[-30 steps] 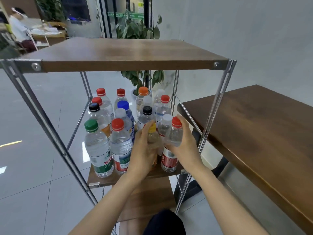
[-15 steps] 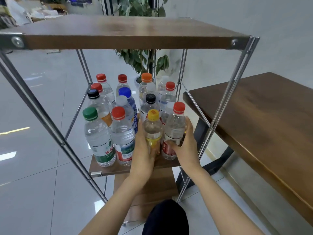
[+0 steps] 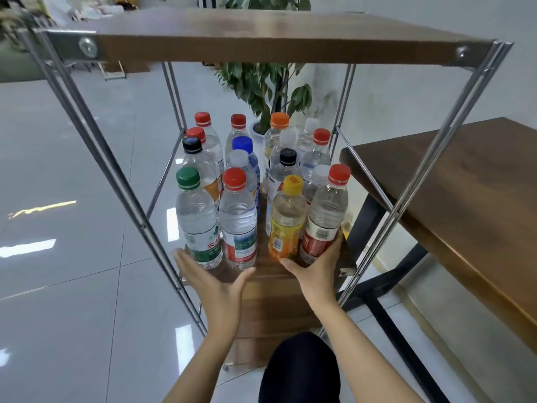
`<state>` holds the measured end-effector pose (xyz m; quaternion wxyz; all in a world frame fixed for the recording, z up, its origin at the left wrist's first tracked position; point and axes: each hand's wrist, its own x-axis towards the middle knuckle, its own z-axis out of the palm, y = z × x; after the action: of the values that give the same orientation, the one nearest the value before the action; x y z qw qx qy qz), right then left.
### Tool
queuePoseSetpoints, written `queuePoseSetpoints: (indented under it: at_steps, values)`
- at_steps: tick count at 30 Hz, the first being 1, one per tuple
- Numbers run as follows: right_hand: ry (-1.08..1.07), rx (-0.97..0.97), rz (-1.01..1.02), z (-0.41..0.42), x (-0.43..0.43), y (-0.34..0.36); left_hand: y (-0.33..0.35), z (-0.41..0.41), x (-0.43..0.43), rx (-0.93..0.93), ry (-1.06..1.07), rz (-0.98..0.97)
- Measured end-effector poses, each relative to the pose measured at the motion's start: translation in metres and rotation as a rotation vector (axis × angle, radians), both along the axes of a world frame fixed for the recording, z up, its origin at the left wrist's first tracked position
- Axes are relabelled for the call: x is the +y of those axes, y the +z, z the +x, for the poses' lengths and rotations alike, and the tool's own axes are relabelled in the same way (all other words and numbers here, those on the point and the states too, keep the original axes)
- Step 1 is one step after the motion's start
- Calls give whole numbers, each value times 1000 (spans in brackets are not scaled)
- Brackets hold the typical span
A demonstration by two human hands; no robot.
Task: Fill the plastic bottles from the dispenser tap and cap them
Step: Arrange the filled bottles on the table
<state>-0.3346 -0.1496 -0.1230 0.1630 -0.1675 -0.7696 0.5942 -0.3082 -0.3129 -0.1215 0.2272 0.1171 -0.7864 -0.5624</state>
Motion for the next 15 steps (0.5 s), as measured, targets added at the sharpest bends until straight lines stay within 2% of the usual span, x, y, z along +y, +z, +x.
queuePoseSetpoints:
  at_steps: [5, 15]
  values:
    - [-69, 40, -35, -8, -6, -6, -14, -28, -6, -71, 14, -20]
    - [-104, 93, -76, -15, -9, -15, -23, -46, 6, -32, 129, -154]
